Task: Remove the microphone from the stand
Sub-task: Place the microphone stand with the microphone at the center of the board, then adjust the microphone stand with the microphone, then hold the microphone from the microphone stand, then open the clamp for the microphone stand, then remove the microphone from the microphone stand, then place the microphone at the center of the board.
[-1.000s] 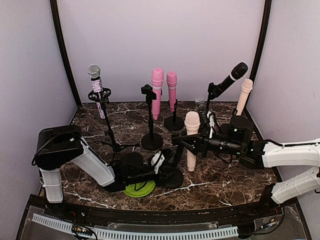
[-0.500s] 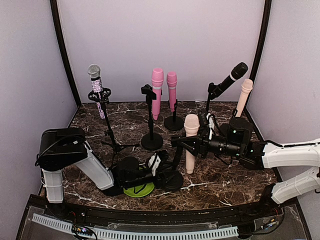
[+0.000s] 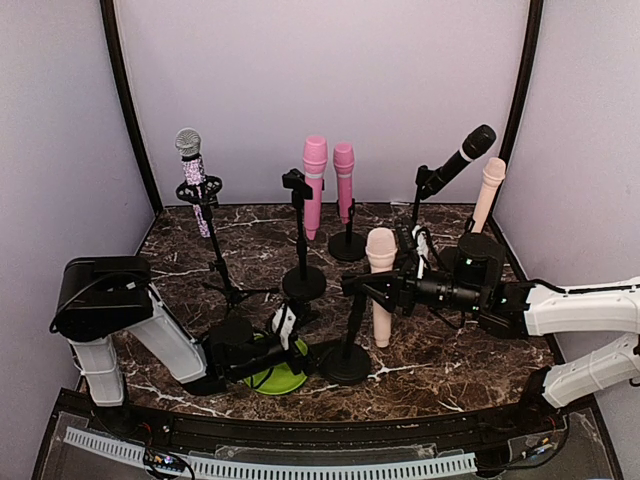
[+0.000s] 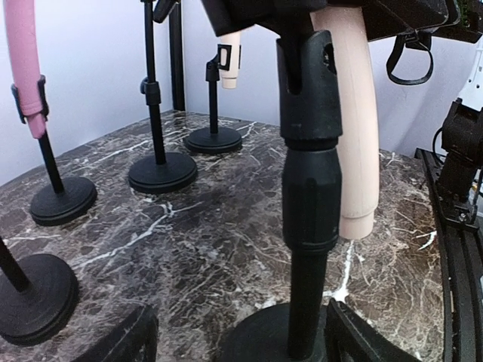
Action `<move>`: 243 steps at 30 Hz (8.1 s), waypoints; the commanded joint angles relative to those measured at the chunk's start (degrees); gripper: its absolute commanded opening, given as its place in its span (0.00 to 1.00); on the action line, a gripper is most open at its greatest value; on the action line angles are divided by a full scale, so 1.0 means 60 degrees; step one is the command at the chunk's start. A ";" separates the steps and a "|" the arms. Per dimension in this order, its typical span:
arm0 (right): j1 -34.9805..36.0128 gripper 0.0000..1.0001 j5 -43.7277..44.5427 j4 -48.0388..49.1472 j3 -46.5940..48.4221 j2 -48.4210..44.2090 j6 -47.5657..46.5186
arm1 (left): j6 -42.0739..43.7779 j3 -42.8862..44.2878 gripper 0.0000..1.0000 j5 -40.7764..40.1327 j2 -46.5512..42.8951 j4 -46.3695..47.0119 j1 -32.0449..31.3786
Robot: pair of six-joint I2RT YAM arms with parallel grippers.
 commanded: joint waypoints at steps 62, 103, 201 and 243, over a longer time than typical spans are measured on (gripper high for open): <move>0.0219 0.98 -0.0652 -0.3079 0.1289 -0.0923 -0.0509 | -0.2187 0.3261 0.89 0.4018 -0.3662 -0.6724 0.0219; 0.0277 0.78 -0.1783 -0.4967 0.3527 -0.0162 -0.1446 | -0.0943 0.3661 0.77 0.4412 -0.3406 -0.7439 0.0520; -0.1090 0.48 0.3420 -0.5958 0.6601 0.4996 -0.1883 | -0.0786 0.2619 0.83 0.3484 -0.6559 -0.9880 0.1489; -0.1583 0.71 0.2981 -0.3689 0.7314 0.7809 -0.0396 | 0.0990 0.3415 0.89 0.3998 -0.8014 -1.4151 0.4636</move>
